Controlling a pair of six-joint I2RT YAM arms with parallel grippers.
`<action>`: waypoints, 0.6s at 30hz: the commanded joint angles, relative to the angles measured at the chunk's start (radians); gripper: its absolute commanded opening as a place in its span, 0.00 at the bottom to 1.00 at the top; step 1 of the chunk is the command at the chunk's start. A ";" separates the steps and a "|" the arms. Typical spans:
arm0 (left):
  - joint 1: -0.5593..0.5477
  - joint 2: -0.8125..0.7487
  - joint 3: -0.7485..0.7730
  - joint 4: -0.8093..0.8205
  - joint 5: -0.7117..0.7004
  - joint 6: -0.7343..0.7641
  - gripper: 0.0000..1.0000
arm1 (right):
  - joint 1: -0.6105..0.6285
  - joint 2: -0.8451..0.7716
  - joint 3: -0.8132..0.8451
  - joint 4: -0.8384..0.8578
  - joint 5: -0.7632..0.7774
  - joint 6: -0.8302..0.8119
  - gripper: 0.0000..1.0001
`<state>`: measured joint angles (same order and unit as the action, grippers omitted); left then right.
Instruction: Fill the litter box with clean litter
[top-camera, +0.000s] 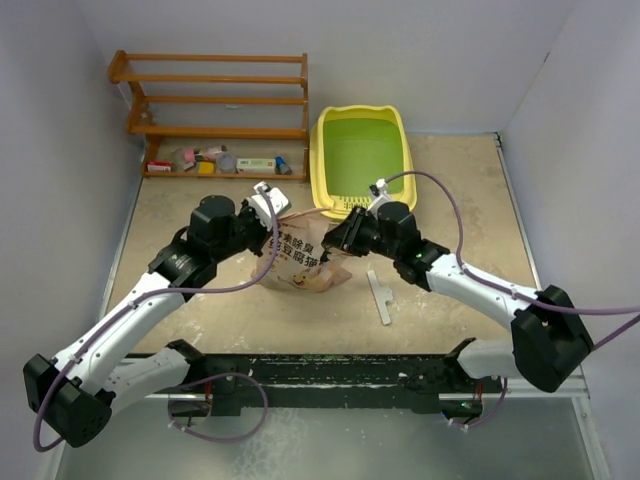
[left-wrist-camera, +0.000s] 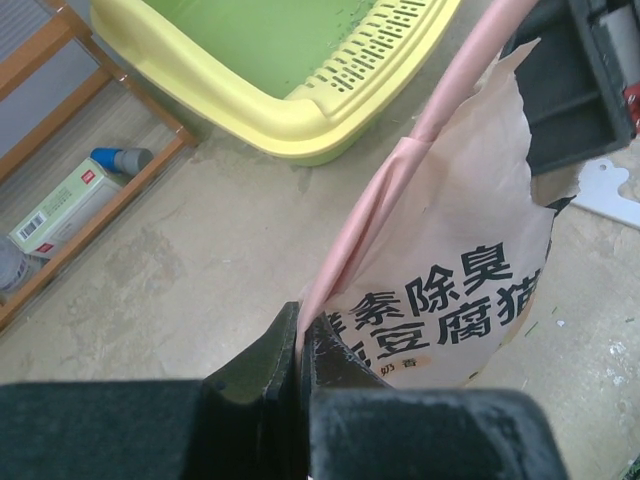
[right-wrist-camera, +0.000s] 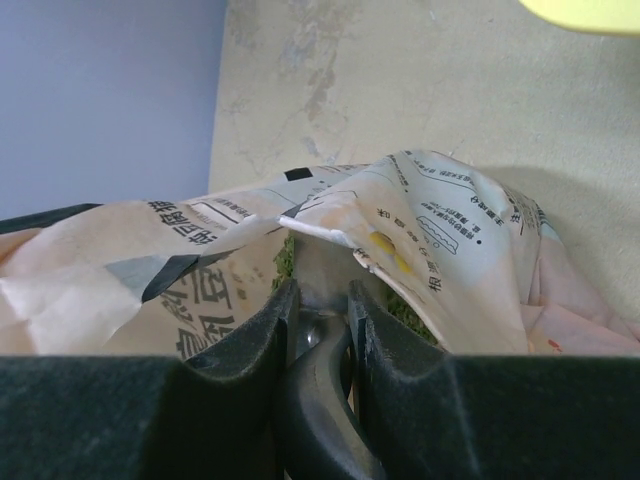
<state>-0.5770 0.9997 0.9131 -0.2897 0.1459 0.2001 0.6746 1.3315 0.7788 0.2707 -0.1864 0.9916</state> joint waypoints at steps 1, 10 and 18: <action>0.005 -0.061 -0.008 0.097 0.009 -0.026 0.06 | -0.038 -0.073 -0.015 0.026 -0.134 0.056 0.00; 0.005 -0.151 -0.052 0.150 0.071 -0.050 0.29 | -0.099 -0.139 -0.059 0.028 -0.159 0.076 0.00; 0.005 -0.197 -0.059 0.160 0.109 -0.070 0.42 | -0.131 -0.183 -0.069 0.003 -0.155 0.086 0.00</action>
<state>-0.5762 0.8330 0.8558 -0.1963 0.2245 0.1589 0.5568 1.1969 0.7109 0.2474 -0.2916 1.0458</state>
